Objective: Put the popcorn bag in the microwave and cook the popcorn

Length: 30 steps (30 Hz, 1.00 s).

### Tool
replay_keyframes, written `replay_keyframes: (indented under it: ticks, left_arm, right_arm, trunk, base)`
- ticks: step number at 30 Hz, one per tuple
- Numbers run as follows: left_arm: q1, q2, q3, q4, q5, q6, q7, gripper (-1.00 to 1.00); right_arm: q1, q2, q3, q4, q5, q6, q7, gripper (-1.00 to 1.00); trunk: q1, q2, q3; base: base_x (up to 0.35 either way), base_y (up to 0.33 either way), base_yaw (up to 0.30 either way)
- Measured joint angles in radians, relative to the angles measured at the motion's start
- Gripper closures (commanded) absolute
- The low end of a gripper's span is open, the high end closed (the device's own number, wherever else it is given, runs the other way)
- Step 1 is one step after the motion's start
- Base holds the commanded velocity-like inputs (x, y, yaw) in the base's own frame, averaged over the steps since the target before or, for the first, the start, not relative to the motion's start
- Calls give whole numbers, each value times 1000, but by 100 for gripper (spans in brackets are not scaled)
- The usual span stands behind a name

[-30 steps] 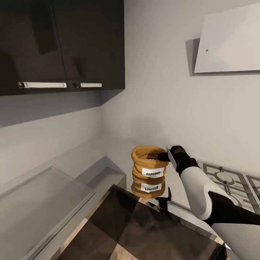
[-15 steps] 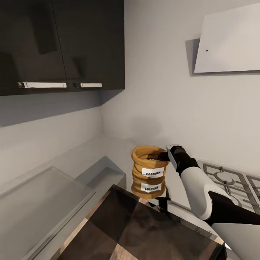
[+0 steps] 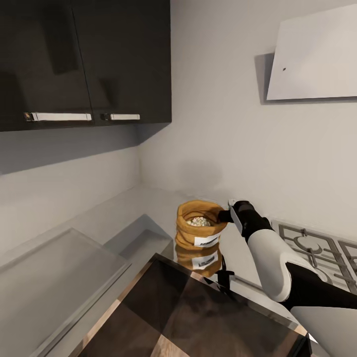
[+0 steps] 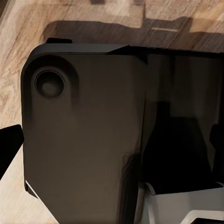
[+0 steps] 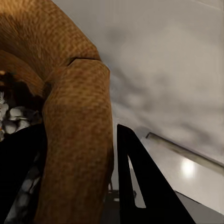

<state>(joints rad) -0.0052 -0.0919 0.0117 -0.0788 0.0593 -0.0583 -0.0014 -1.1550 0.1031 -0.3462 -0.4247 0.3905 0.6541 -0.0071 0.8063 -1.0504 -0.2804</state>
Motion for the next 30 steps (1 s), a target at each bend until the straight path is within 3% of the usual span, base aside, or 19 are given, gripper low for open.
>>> replay_keyframes:
  ticks: [3, 8, 11, 14, 20, 30]
  left_arm:
    - [0, 0, 0, 0, 0, 0, 0, -100]
    - [0, 0, 0, 0, 0, 0, 0, -100]
    - [0, 0, 0, 0, 0, 0, 0, -100]
    - [0, 0, 0, 0, 0, 0, 0, -100]
    - [0, 0, 0, 1, 0, 0, 0, -100]
    - [0, -2, 1, 1, -1, 0, 0, -100]
  right_arm:
    - [1, 5, -2, -23, -3, 56, 0, 100]
    - [1, 38, -11, -248, -5, 219, 1, 100]
    - [1, 48, -10, -301, -6, 273, 0, 100]
    - [1, 50, -10, -355, -5, 379, 1, 100]
    - [1, 49, -9, -369, -5, 391, 2, 100]
    - [1, 48, -2, -369, -4, 391, 2, 100]
  trunk:
    - [0, 0, 0]
    - [0, 0, 0]
    - [0, 0, 0]
    - [0, 0, 0]
    - [0, 0, 0]
    - [1, 0, 0]
  base:
    - [0, 0, 0]
    - [0, 0, 0]
    - [0, 0, 0]
    - [0, 0, 0]
    - [-24, -4, 0]
    - [-305, -73, 0]
